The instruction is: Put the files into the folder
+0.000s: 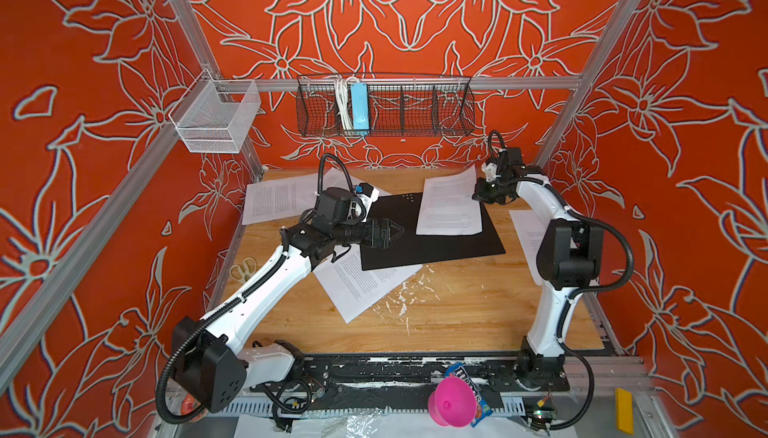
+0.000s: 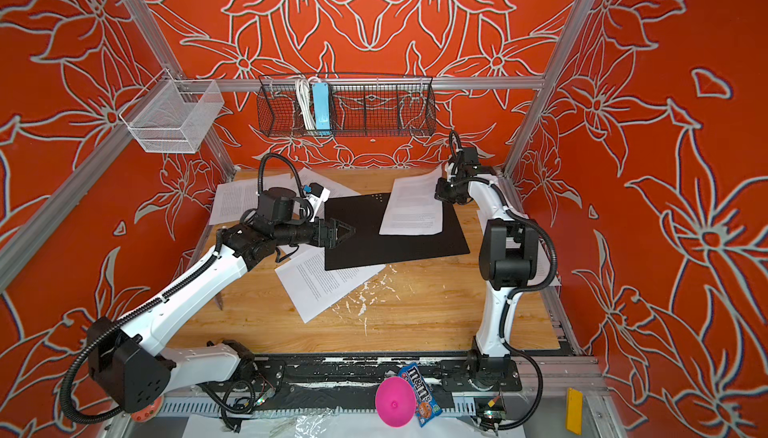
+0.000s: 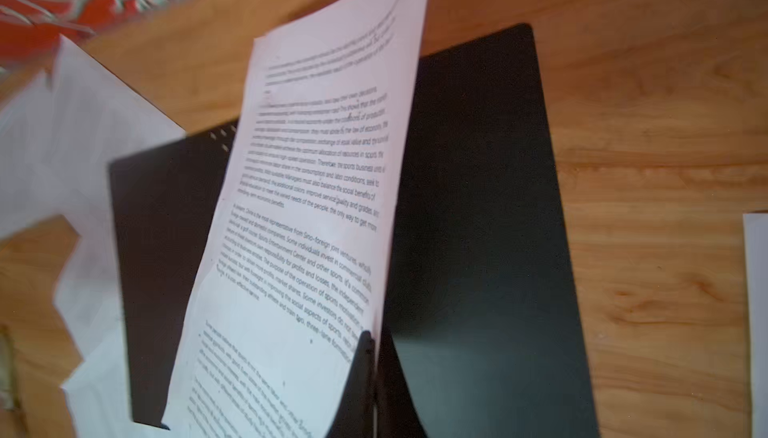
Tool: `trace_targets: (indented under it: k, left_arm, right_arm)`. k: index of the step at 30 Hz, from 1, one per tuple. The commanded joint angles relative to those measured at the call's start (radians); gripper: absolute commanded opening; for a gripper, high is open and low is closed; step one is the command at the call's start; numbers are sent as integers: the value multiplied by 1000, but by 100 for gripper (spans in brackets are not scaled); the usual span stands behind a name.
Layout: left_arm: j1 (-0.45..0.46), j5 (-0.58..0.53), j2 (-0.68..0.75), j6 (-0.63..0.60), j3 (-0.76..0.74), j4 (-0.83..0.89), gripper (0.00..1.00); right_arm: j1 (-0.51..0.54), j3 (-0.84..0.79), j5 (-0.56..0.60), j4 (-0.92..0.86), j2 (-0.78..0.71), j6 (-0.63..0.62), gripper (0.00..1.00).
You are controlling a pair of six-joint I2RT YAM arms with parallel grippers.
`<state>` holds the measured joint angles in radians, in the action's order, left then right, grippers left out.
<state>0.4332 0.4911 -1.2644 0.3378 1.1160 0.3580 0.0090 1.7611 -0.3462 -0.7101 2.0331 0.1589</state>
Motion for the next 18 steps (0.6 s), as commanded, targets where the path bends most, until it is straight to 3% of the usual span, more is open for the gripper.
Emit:
trace_targets:
  k: [1, 4, 12, 18]
  left_arm:
    - [-5, 7, 7, -22, 6, -14, 98]
    - [-5, 11, 2, -15, 4, -17, 98]
    - [-5, 38, 0, -2, -1, -31, 98]
    - [-5, 47, 1, 1, -4, -37, 98]
  right_arm:
    - [6, -71, 71, 105, -48, -222, 0]
    - [6, -127, 80, 185, -69, -287, 0]
    - [-12, -23, 179, 95, 26, -389, 0]
    - [-12, -27, 173, 94, 39, -419, 0]
